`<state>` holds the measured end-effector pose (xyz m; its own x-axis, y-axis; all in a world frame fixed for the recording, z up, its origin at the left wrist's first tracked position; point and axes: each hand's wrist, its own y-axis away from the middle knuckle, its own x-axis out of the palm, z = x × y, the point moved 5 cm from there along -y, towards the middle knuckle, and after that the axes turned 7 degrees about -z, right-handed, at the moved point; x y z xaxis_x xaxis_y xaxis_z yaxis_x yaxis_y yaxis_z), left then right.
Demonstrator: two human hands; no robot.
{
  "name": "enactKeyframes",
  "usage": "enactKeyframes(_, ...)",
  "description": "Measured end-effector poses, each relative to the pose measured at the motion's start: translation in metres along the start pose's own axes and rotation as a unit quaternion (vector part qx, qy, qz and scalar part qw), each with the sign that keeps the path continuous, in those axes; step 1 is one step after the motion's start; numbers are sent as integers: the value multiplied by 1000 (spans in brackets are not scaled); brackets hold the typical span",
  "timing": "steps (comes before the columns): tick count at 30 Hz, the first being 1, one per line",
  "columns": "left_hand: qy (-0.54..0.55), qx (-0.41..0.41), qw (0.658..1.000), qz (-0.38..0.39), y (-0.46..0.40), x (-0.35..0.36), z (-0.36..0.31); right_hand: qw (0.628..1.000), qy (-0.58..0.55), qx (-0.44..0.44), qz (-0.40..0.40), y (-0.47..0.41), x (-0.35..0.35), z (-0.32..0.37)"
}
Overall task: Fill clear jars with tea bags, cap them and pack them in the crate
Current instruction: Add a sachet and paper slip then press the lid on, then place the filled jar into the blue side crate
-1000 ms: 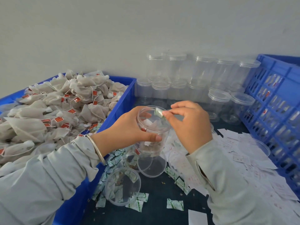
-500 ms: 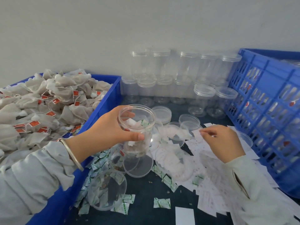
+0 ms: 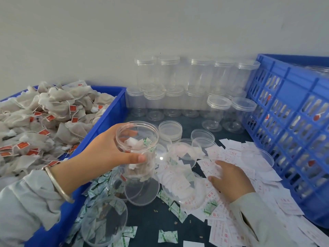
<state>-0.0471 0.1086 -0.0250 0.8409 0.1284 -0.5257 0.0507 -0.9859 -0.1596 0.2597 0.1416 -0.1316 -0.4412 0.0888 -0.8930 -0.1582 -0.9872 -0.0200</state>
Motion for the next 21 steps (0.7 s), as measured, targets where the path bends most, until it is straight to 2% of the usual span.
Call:
enactKeyframes(3, 1, -7, 1000, 3, 0, 0, 2, 1000, -10, -1, -3, 1, -1, 1)
enactKeyframes(12, 0, -9, 1000, 12, 2, 0, 4, 988, -138, 55, -38, 2, -8, -7)
enactKeyframes(17, -11, -4, 1000, 12, 2, -1, 3, 988, -143, 54, -15, 3, -11, -9)
enactKeyframes(21, -21, 3, 1000, 13, 2, -1, 3, 991, -126, 32, -42, 6, -13, -8)
